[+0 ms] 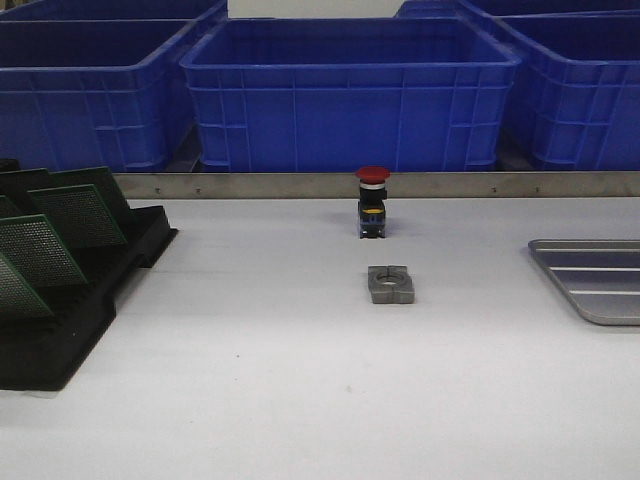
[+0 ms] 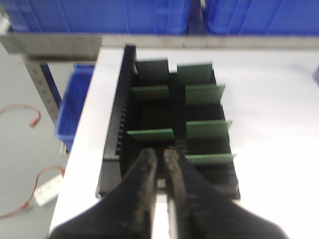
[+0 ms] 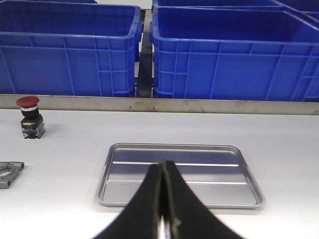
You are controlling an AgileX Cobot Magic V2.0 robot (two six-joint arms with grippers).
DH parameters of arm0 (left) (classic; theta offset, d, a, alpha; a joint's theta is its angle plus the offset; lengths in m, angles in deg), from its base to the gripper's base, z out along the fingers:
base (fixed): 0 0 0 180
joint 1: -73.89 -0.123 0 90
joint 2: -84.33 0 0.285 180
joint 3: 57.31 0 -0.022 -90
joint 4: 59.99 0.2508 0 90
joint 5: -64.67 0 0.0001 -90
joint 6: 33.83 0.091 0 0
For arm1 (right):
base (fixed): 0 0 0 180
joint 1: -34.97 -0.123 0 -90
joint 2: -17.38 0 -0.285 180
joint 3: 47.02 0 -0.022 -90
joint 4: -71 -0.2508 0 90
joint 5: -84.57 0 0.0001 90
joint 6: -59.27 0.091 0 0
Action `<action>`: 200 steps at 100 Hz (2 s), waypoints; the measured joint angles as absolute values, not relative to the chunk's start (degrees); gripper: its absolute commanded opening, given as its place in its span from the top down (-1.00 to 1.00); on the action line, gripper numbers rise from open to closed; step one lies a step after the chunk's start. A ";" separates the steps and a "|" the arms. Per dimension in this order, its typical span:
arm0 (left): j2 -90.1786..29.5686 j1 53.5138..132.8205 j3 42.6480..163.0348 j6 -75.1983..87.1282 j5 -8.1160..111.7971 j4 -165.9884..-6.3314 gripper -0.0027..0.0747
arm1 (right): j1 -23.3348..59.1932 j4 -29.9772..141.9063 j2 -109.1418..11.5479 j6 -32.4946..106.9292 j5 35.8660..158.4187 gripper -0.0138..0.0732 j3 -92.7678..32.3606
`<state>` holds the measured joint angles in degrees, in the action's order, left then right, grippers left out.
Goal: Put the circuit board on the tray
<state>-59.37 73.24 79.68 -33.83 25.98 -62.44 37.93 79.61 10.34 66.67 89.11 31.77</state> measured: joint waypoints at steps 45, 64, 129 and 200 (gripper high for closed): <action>-36.85 73.24 85.40 31.64 22.82 -85.84 -0.21 | 37.93 79.61 10.34 66.67 89.11 0.82 31.77; -30.09 73.24 85.40 57.51 21.97 -92.97 -0.21 | 37.93 79.61 10.34 66.67 89.11 0.82 31.77; -10.13 75.21 85.91 66.07 28.96 -96.36 -0.18 | 37.93 79.61 10.34 66.67 89.11 0.82 31.77; -8.89 75.21 86.21 67.51 32.05 -96.04 0.98 | 37.93 79.61 10.34 66.67 89.11 0.82 31.77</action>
<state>-8.89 75.21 86.21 67.51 32.05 -96.04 37.93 79.61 10.34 66.67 89.11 31.77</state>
